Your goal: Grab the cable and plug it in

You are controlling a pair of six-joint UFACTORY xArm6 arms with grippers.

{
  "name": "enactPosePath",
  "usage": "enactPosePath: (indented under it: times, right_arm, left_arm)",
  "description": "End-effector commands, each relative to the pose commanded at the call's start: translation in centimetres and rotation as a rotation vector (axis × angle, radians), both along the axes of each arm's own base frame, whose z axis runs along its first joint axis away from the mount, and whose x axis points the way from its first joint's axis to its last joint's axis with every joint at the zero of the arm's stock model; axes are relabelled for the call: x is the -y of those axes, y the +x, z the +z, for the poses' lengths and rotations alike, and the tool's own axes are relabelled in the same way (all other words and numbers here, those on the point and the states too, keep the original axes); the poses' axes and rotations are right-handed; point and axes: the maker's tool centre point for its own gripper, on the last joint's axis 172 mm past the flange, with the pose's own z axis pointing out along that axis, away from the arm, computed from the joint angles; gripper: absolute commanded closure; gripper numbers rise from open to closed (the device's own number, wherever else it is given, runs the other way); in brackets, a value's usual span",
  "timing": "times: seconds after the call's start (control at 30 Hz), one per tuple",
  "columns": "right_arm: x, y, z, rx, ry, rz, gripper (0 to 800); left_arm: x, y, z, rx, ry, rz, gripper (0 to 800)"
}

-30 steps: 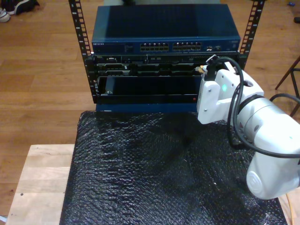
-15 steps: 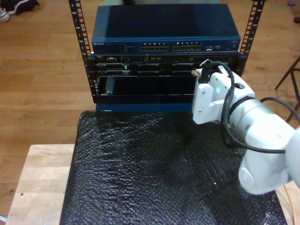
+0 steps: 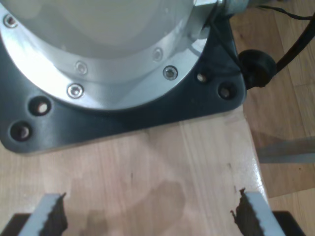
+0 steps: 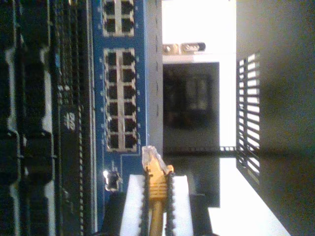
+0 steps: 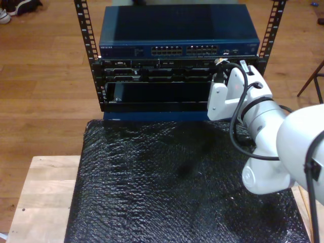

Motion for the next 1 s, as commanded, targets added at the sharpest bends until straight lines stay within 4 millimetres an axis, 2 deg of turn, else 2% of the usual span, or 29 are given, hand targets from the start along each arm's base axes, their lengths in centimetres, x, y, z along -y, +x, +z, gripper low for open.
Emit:
enactPosePath:
  times: [0.27,0.37,0.5,0.67,1.0]
  right_arm:
    - [2.2,1.7,-0.6,0.055,-0.042,-0.110,800]
    - [1.9,2.0,-0.7,0.071,-0.058,-0.121,800]
    - [2.6,2.0,-0.5,0.085,-0.067,-0.169,800]
    - [1.6,2.2,-0.9,0.094,-0.075,-0.187,800]
    - [1.5,3.4,-1.0,0.136,-0.082,-0.266,800]
  left_arm:
    - [0.0,0.0,0.0,0.000,0.000,0.000,0]
    - [0.0,0.0,0.0,-0.001,0.000,0.001,0]
    - [0.0,0.0,0.0,-0.001,0.000,0.001,0]
    - [0.0,0.0,0.0,0.000,0.000,0.000,0]
    - [-0.1,0.0,0.0,0.000,0.002,0.000,0]
